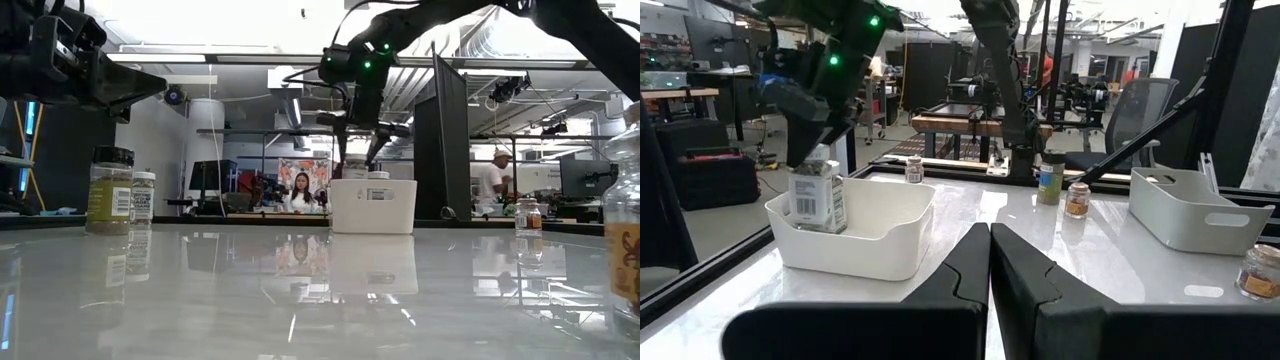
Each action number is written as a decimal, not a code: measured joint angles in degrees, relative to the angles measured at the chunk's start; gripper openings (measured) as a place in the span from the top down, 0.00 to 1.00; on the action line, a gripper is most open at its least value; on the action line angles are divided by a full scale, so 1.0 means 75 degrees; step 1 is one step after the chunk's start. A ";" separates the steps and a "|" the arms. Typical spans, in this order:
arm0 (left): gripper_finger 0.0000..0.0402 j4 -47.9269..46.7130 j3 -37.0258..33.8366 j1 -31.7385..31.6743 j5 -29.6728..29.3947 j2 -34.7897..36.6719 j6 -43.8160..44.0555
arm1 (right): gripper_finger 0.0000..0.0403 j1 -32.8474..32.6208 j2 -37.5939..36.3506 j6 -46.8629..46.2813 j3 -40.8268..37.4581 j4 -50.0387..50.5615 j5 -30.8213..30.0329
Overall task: Sort spices by type
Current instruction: Put the bottom right white seasoning bottle into the white bin
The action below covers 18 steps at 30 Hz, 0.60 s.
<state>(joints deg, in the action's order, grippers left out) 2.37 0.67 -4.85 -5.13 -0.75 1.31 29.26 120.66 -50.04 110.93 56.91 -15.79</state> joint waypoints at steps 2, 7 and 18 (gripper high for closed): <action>1.00 0.0000 0.0000 -0.0002 0.0000 0.0000 -0.0002 | 0.45 0.0000 0.0021 0.0002 0.0000 -0.0026 -0.0046; 1.00 0.0000 0.0000 -0.0001 -0.0002 0.0002 -0.0001 | 0.45 0.0052 0.0218 -0.0087 0.0000 -0.0047 0.0092; 1.00 0.0000 0.0000 -0.0002 0.0000 0.0000 0.0001 | 0.45 0.0032 0.0656 -0.0340 0.0012 -0.0190 0.0070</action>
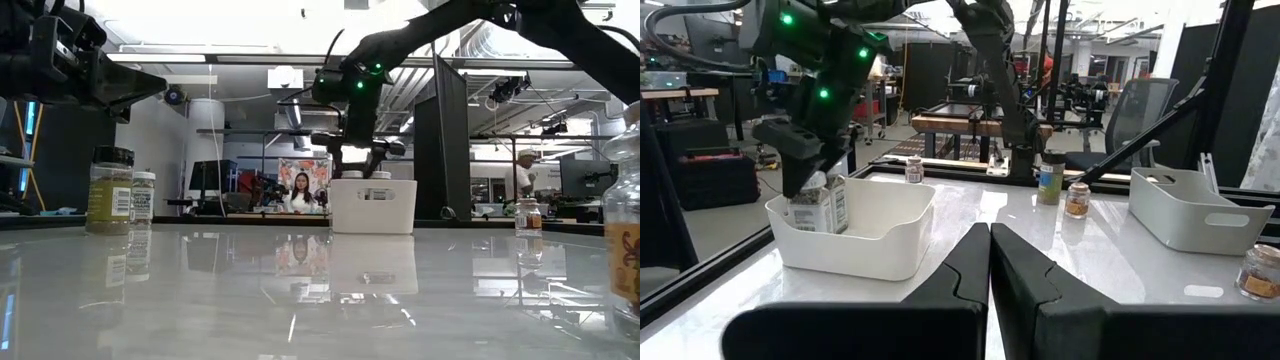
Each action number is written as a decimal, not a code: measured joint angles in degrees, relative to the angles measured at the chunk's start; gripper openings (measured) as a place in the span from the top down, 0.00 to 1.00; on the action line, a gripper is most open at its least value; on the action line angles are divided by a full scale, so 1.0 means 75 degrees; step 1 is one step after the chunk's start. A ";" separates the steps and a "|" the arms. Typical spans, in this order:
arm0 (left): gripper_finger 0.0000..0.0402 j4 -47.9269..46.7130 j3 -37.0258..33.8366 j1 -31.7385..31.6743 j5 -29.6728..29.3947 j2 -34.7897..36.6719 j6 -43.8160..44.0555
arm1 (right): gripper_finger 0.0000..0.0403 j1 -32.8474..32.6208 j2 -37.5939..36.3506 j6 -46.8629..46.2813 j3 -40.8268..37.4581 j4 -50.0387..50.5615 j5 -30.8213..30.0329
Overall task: Sort spices by type
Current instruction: Put the bottom right white seasoning bottle into the white bin, then adjust the right white seasoning bottle in the white bin
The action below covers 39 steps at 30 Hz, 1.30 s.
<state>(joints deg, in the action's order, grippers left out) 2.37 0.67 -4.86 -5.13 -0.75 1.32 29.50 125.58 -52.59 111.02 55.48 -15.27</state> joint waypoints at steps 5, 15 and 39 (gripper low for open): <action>1.00 0.0000 0.0000 0.0000 0.0000 0.0003 -0.0003 | 0.45 -0.0003 -0.0026 -0.0410 0.0012 0.0023 0.0024; 1.00 0.0000 0.0000 0.0002 0.0000 0.0002 0.0000 | 0.45 0.0014 -0.0029 0.0008 0.0029 -0.0040 0.0200; 1.00 0.0000 0.0000 0.0000 0.0000 0.0002 -0.0003 | 0.19 0.0014 -0.0035 0.0080 0.0029 -0.0073 -0.0064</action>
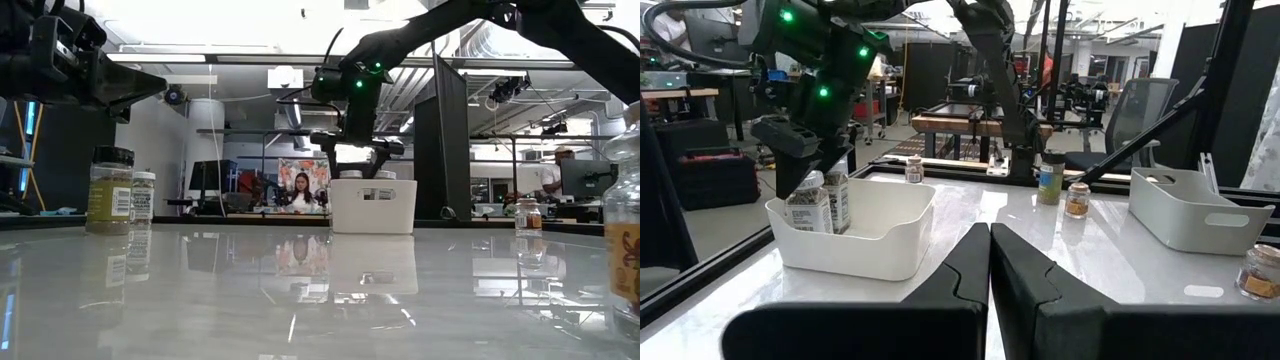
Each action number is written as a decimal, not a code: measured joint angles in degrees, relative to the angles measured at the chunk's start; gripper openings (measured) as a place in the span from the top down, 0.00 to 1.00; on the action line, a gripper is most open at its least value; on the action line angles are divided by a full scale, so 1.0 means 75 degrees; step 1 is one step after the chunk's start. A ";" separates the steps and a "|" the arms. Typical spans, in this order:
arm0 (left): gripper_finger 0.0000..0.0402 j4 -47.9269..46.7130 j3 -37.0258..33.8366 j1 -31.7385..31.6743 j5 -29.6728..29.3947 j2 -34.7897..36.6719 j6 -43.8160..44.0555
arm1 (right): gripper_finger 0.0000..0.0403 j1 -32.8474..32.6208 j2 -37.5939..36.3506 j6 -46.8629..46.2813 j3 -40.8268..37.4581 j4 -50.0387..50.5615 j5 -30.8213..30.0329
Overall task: Sort spices by type
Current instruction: Adjust the right white seasoning bottle in the white bin
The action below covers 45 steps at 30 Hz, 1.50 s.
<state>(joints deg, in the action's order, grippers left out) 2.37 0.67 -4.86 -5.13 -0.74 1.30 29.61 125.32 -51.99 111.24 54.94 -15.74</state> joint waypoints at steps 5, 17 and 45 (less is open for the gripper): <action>1.00 0.0000 0.0000 0.0000 0.0000 -0.0002 0.0000 | 0.17 0.0000 0.0000 0.0061 0.0000 -0.0090 0.0007; 1.00 0.0000 0.0000 0.0002 0.0000 -0.0001 0.0000 | 0.17 -0.0009 -0.0003 0.0523 0.0768 -0.0105 -0.0063; 1.00 0.0003 0.0000 0.0000 0.0000 0.0001 0.0000 | 0.36 -0.0165 -0.0111 0.3494 0.1754 0.3939 -0.1390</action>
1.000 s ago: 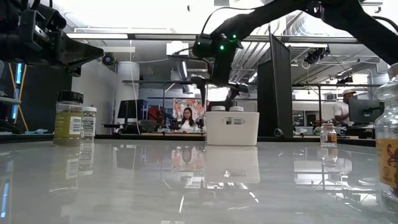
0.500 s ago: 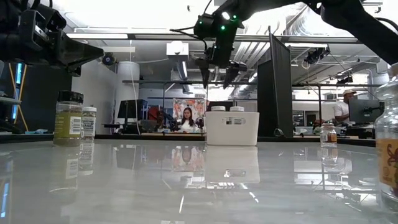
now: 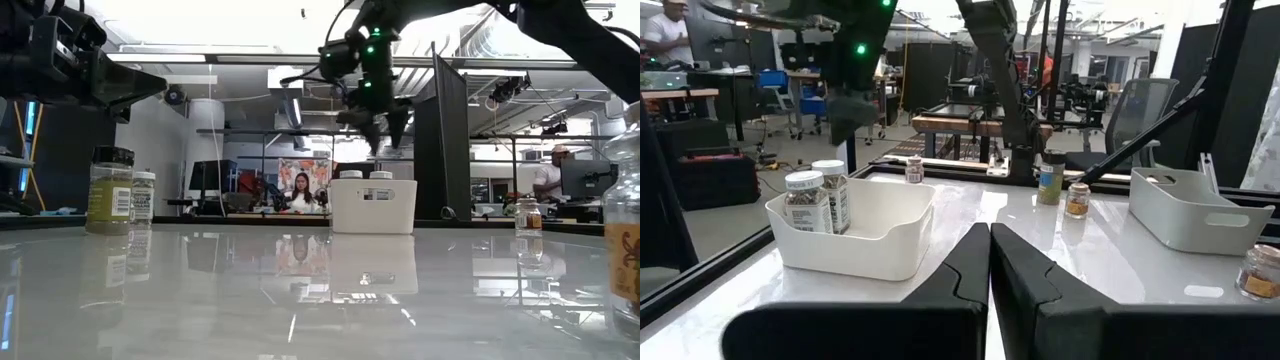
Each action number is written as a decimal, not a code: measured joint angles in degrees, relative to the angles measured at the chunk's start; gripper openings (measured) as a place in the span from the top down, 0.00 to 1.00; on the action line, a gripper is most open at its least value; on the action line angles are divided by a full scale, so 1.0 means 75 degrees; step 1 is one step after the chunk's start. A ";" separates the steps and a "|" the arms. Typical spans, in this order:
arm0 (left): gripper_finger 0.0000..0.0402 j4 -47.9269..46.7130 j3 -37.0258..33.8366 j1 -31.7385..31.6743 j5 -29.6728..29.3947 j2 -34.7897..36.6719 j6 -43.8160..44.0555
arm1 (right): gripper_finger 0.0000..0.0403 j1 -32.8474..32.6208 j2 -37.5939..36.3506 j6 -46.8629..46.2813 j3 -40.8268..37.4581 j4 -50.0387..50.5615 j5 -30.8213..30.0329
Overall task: Sort spices by type
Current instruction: Adjust the right white seasoning bottle in the white bin
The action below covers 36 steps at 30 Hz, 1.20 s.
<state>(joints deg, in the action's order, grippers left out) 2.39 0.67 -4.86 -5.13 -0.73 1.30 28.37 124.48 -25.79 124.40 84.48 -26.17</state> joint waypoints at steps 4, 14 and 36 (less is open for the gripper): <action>1.00 0.0000 0.0000 0.0000 0.0000 0.0000 0.0000 | 0.68 0.0270 -0.0025 0.0597 -0.0115 0.0377 -0.0061; 1.00 -0.0001 0.0000 0.0001 0.0000 0.0000 0.0000 | 0.99 0.1431 -0.0011 0.2274 -0.0623 -0.0598 0.1965; 1.00 0.0000 0.0000 0.0000 0.0000 -0.0002 0.0002 | 1.00 0.1715 0.0059 0.3473 -0.0626 -0.0783 0.2963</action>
<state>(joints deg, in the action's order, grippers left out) 2.39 0.67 -4.86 -5.13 -0.75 1.32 41.23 124.92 0.26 119.70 78.61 -3.94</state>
